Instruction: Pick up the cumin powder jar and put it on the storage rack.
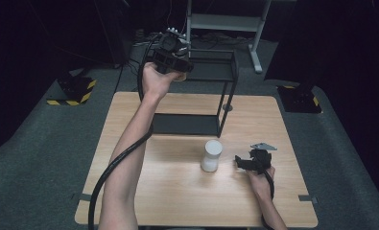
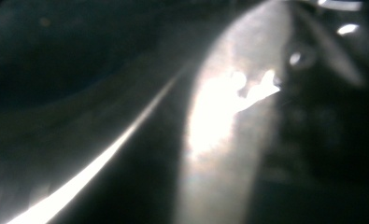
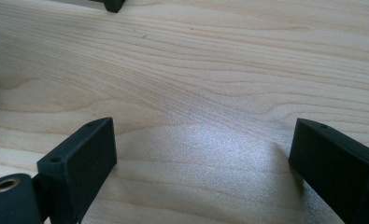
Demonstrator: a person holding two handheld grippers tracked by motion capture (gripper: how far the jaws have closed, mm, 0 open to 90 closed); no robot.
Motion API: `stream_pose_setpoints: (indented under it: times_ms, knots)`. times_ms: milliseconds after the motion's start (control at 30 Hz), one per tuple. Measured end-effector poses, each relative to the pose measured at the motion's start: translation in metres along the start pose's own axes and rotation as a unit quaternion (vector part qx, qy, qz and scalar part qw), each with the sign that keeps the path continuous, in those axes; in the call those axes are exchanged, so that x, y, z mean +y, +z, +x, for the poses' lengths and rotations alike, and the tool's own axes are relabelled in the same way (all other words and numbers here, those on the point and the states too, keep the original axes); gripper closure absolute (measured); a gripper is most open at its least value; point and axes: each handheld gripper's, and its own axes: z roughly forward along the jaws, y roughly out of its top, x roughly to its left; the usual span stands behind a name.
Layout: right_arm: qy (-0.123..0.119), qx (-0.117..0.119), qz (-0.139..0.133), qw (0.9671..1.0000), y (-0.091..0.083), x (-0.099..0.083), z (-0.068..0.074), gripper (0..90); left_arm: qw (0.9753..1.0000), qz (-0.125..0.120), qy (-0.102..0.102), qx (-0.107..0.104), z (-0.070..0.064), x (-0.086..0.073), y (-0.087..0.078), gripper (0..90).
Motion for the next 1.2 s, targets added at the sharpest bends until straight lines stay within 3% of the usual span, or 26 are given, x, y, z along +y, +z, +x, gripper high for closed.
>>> stream_pose_setpoints:
  times_ms: [467, 1000, 1200]
  knots:
    - [-0.001, -0.003, 0.0, 1.0, 0.0, 0.0, 0.001, 7.0, 0.9996, -0.008, -0.025, 0.01, 0.008, 0.006, 0.016, 30.6]
    - [-0.002, -0.003, -0.001, 1.0, 0.0, 0.0, 0.001, 7.0, 0.9998, -0.005, -0.01, 0.014, 0.003, 0.018, 0.021, 30.6]
    - [0.001, -0.001, -0.001, 1.0, 0.0, 0.0, 0.0, 7.0, 0.9998, -0.001, -0.017, 0.014, 0.005, 0.017, 0.027, 30.6]
